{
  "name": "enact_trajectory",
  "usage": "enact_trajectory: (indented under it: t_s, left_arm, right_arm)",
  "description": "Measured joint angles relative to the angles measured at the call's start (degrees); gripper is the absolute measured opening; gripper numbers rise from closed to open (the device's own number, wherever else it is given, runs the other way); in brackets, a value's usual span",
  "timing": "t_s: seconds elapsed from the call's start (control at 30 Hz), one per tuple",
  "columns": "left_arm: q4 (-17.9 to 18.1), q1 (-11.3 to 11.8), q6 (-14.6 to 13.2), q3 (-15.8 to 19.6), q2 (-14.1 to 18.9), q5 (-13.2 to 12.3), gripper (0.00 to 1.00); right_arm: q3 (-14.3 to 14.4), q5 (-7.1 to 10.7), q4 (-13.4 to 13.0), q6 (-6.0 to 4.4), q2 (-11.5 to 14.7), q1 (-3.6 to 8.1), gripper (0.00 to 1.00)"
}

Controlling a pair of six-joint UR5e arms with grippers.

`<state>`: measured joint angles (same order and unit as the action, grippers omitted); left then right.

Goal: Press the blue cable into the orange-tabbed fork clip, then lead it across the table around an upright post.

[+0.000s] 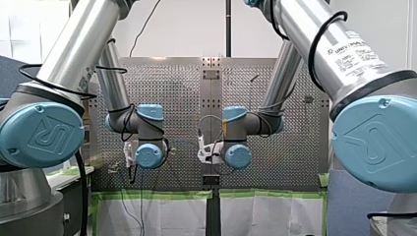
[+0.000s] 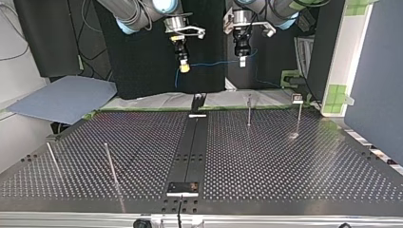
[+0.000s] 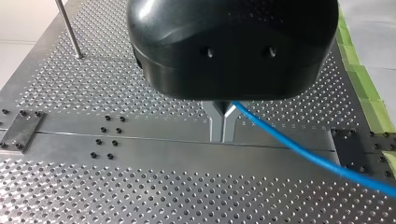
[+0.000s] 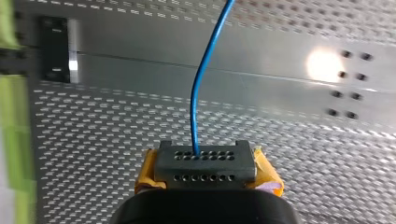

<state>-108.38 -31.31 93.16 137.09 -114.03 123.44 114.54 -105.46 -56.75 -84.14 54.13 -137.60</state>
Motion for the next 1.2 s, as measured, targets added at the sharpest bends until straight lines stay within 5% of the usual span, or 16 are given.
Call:
enact_trajectory:
  t_s: [0.53,0.8,1.2]
  left_arm:
    - [0.32,-0.4,-0.4,-0.4,-0.38,0.26,0.0]
    - [0.86,-2.61,-3.81,-3.75,-4.7,0.6,0.0]
    - [0.88,-2.73,-4.22,-4.12,-11.57,0.62,0.0]
  right_arm:
    - [-0.05,-0.02,0.57,0.01,-1.6,-0.16,0.0]
    - [-0.06,-0.02,0.57,0.01,-1.6,-0.17,0.0]
    - [-0.06,-0.02,0.57,0.01,-1.61,-0.17,0.0]
